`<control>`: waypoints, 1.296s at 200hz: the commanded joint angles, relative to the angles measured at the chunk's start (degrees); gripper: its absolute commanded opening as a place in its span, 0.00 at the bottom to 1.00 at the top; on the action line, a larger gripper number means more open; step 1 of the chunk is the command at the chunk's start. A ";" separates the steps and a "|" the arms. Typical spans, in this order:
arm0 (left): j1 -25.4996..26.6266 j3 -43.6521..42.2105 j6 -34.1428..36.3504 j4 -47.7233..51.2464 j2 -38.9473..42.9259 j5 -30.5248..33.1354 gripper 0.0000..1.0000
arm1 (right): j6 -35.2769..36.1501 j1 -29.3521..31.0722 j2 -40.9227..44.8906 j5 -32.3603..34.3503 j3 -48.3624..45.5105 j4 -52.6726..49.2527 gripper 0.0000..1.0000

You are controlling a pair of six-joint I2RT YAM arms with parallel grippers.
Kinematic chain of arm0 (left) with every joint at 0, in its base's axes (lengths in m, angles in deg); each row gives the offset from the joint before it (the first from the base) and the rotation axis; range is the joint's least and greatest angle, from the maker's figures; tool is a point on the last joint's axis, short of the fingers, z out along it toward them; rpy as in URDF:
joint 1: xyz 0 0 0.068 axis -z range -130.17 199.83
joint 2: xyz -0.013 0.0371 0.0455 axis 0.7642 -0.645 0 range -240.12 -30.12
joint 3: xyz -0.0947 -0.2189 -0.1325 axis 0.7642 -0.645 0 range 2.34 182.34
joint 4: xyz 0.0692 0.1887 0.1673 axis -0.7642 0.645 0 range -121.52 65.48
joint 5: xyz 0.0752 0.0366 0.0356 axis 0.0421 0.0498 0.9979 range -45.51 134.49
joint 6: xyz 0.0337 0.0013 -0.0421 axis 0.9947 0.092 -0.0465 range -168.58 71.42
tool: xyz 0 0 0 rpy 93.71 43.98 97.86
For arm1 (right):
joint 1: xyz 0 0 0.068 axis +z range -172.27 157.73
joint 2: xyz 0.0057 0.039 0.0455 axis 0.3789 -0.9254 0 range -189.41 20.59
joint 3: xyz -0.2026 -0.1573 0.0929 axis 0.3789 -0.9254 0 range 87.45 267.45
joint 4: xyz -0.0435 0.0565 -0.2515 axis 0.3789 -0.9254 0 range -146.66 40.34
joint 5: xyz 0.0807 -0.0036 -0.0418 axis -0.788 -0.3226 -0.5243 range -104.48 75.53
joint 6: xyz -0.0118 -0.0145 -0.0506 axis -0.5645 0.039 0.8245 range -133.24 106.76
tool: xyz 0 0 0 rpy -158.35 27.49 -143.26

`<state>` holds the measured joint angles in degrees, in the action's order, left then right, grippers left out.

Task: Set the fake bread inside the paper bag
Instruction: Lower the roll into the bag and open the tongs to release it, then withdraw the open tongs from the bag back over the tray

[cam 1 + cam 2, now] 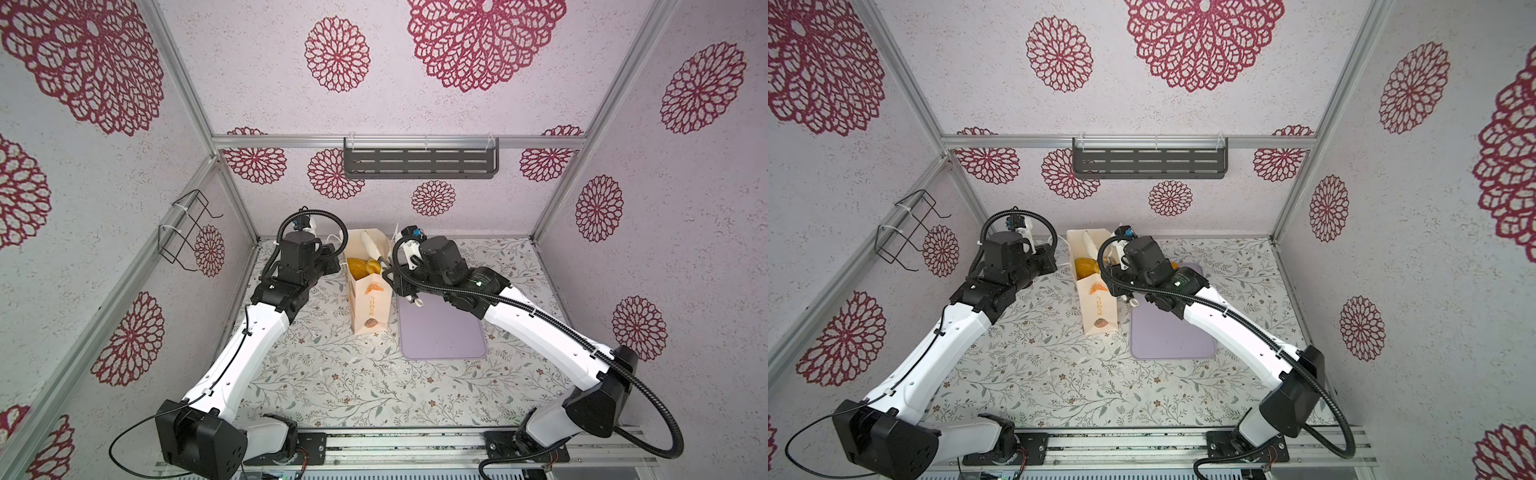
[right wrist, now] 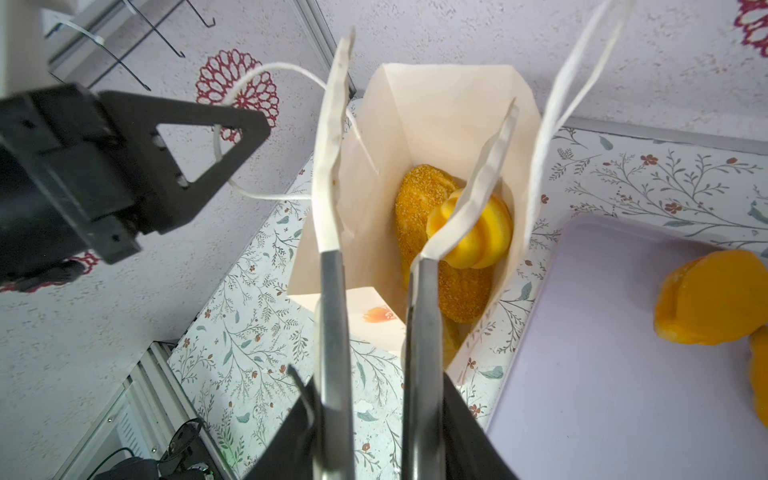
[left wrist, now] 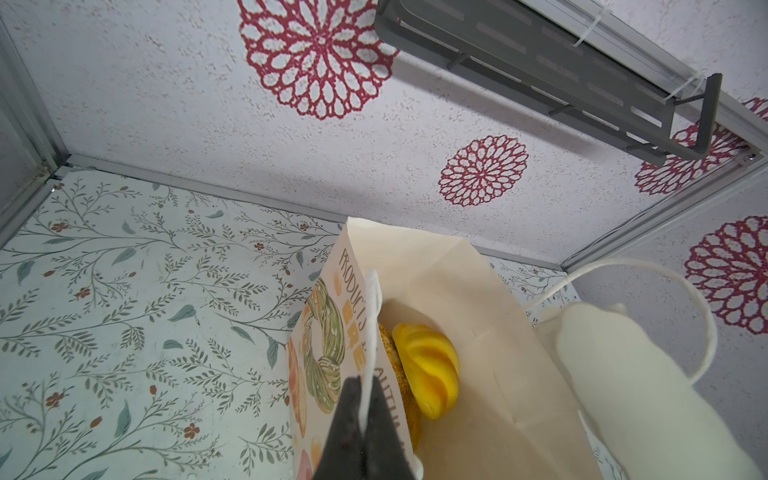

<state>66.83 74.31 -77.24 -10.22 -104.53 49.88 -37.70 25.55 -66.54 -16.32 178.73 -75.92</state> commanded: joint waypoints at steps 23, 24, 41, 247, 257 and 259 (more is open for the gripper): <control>0.43 -0.24 0.86 -0.80 0.41 1.05 0.00 | 1.86 0.26 6.12 -0.01 2.71 4.65 0.39; 0.47 -0.29 0.88 -0.81 0.41 1.04 0.00 | 1.91 0.26 6.20 0.04 2.69 4.65 0.39; 0.49 -0.33 0.94 -0.83 0.33 1.19 0.00 | 2.68 0.26 7.42 0.96 2.33 4.35 0.38; 0.30 -0.60 1.13 -1.33 0.76 1.15 0.00 | 17.37 -10.50 14.49 8.05 -5.58 -1.49 0.39; 0.27 -0.60 1.02 -1.43 0.76 1.04 0.00 | 18.39 -10.55 15.30 9.43 -6.68 -1.26 0.40; 0.29 -0.60 1.06 -1.50 0.76 1.03 0.00 | 18.60 -10.55 15.47 9.81 -6.85 -1.18 0.40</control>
<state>66.83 74.18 -77.11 -10.72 -104.38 50.31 -24.74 14.64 -54.37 -8.41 172.57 -80.62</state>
